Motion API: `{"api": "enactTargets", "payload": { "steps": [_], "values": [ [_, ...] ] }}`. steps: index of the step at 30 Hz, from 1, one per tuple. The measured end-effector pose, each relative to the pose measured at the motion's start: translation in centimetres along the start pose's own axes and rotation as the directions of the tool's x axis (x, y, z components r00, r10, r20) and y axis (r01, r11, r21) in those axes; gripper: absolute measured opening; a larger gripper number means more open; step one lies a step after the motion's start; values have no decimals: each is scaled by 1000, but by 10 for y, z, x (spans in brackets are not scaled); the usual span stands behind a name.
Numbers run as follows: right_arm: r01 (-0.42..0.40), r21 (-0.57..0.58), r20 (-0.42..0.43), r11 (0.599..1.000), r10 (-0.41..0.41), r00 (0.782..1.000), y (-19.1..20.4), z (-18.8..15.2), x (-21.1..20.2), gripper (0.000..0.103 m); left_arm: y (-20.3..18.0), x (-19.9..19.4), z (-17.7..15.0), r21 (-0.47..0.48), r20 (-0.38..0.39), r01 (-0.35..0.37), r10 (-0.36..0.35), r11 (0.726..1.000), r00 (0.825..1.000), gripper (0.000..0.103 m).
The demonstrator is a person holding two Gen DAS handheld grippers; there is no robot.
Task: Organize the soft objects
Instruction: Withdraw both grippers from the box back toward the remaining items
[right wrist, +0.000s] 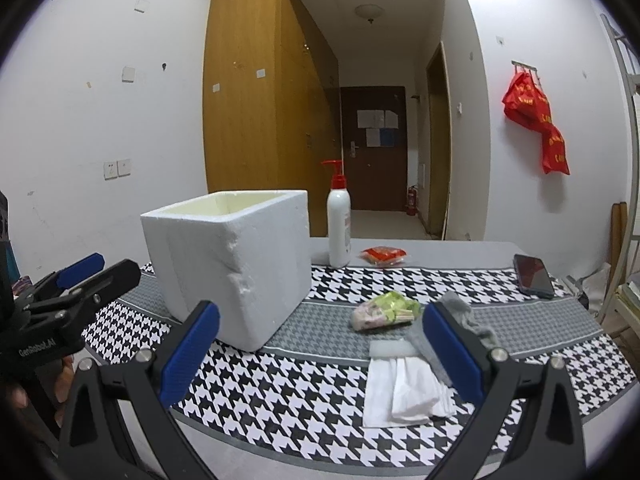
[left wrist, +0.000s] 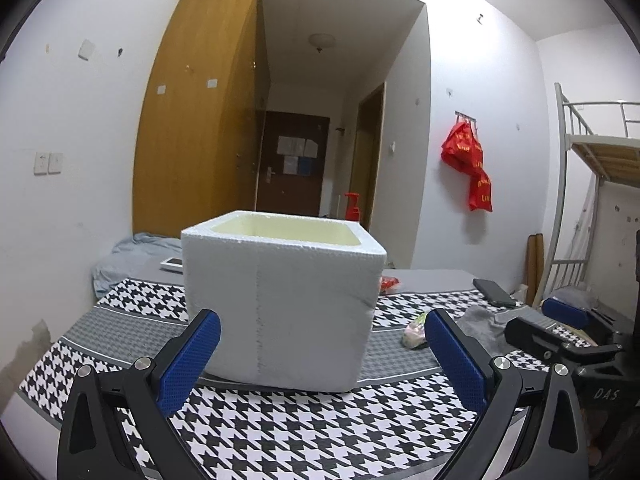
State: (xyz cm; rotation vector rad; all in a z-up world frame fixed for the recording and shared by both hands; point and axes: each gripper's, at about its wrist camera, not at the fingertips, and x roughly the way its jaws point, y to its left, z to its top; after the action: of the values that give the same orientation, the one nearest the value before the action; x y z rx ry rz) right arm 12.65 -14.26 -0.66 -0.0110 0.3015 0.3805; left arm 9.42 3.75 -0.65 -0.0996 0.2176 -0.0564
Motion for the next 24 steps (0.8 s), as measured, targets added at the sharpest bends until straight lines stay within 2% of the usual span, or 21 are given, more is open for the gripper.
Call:
{"api": "enactTargets", "payload": {
  "steps": [12, 17, 24],
  "values": [
    [101, 45, -33, 994, -100, 994, -41, -11, -1, 103, -35, 30, -5, 14, -83, 106, -105, 994, 991, 102],
    [149, 63, -40, 987, -147, 988, -61, -16, -8, 103, -61, 45, -11, 23, -132, 182, -177, 983, 975, 102],
    [204, 69, -86, 976, -198, 976, -86, -23, -10, 103, -81, 65, -18, 4, -189, 229, -224, 973, 956, 102]
  ]
}}
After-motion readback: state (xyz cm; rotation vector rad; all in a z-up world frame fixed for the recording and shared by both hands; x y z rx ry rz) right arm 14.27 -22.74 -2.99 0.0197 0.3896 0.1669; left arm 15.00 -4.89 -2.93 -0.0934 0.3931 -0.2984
